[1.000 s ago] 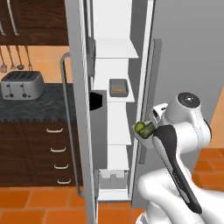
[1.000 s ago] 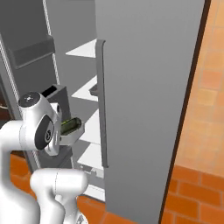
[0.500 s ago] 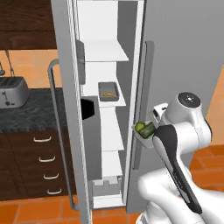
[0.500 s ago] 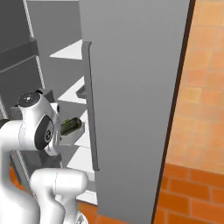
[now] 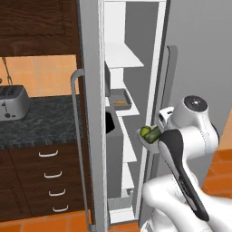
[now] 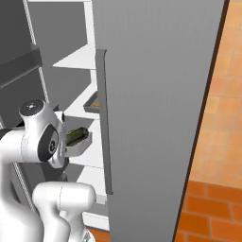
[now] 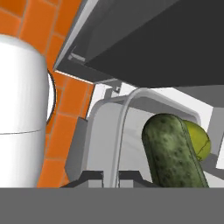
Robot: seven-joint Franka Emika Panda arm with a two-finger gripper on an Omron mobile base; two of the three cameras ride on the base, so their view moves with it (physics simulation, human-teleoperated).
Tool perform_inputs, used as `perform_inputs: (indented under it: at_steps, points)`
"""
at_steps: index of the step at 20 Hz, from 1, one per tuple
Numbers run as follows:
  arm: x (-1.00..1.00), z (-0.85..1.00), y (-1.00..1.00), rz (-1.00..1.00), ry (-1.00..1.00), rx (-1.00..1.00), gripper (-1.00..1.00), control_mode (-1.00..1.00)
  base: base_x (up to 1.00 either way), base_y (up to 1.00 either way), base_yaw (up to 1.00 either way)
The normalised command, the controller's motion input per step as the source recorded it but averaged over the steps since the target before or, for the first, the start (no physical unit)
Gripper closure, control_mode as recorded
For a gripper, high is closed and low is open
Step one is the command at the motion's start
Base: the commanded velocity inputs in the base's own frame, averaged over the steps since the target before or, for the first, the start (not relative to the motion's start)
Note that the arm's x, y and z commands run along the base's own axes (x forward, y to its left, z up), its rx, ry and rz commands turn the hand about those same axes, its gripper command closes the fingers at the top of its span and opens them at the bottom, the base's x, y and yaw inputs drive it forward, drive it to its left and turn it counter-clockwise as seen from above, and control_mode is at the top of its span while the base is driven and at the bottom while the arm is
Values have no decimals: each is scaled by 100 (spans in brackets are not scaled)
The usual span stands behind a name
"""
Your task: Take the meat container that has the shrimp and place it on the second highest rack of the freezer. Then take the vegetable container that has the cucumber and lime and place it on the highest rack of the freezer.
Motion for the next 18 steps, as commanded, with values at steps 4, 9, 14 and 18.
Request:
perform_inputs:
  at_steps: [4, 9, 14, 18]
  points:
    - [0, 32, -10, -5, -44, 0, 100, -100, 0, 0, 0]
    - [-18, 67, -16, 1, -45, 6, 100, -100, 0, 0, 0]
    - [-16, 83, 0, 17, -23, 25, 100, -100, 0, 0, 0]
    - [-8, 100, 8, 12, -6, 26, 100, -100, 0, 0, 0]
